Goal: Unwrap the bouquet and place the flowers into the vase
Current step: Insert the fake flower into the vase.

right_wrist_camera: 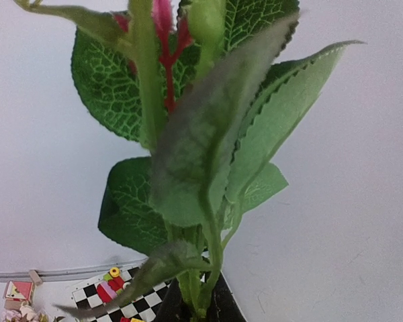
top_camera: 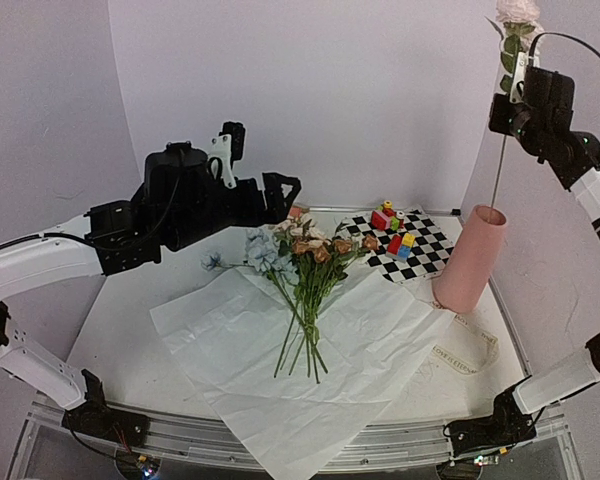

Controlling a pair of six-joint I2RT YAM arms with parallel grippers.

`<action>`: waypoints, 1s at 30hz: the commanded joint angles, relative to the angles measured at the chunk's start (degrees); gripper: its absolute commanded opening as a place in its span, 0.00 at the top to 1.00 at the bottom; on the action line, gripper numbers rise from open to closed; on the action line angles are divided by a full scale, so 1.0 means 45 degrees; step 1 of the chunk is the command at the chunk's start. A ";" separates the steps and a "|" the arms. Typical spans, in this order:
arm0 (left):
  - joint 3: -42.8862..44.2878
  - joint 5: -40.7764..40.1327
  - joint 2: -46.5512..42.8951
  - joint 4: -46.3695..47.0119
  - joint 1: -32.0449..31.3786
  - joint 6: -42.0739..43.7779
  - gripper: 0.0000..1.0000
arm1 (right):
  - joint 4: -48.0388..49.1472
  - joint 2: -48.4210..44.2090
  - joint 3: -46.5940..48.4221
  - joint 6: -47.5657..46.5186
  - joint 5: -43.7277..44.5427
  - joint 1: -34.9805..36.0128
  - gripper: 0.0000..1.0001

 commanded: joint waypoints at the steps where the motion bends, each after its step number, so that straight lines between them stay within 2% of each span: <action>1: -0.0043 -0.0401 -0.0420 0.0396 -0.0043 0.0036 0.02 | 0.1221 -0.0457 -0.0555 0.0423 0.0054 -0.0400 1.00; 11: -0.0034 -0.0632 -0.0555 0.0282 -0.0055 -0.0343 0.03 | 0.2163 -0.0662 -0.1700 -0.0075 -0.0157 -0.1126 1.00; 22: 0.0481 -0.0711 0.0023 0.0258 -0.0053 -0.0491 0.03 | 0.2466 0.0217 0.1349 -0.1851 -0.1001 -0.1260 0.99; 26: 0.0503 -0.0741 0.0129 0.0260 -0.0055 -0.0632 0.03 | 0.2661 0.0249 0.1351 -0.2255 -0.0998 -0.1259 0.99; 30: 0.0670 -0.0811 0.0330 0.0260 -0.0050 -0.0581 0.03 | 0.2821 0.0119 0.0495 -0.2053 -0.1005 -0.1259 0.99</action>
